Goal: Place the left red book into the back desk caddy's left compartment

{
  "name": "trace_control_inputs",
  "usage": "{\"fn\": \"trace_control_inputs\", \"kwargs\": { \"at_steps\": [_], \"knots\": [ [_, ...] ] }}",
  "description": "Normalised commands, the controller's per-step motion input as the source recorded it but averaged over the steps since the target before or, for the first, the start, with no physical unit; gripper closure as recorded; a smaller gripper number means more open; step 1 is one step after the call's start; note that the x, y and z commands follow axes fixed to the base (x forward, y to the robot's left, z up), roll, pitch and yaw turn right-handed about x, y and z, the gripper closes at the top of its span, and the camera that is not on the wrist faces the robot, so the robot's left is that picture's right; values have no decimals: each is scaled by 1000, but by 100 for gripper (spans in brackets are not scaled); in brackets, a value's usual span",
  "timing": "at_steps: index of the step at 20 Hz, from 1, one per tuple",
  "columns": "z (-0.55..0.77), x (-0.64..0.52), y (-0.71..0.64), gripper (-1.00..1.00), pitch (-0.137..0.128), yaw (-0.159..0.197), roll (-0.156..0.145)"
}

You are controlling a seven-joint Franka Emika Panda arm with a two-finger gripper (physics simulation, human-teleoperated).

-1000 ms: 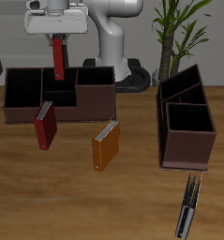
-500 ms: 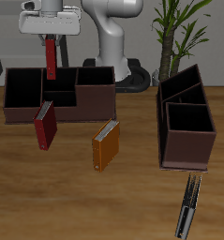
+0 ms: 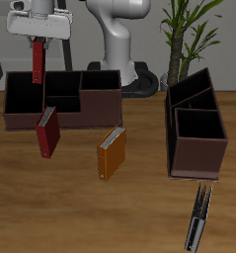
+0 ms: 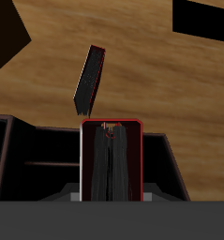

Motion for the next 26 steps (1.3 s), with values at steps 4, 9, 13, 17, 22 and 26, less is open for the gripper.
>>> {"fn": "trace_control_inputs", "kwargs": {
  "at_steps": [4, 9, 13, 17, 22, 26],
  "knots": [
    [26, 58, -226, 100, -13, -6, -29],
    [-67, 89, -336, 100, -8, -49, -49],
    [-108, 13, -71, 100, 10, -16, -11],
    [-241, 32, 37, 100, 25, 7, -7],
    [-177, 32, 68, 100, 17, 6, 14],
    [-123, -27, 34, 100, 6, -3, 3]
  ]
}}
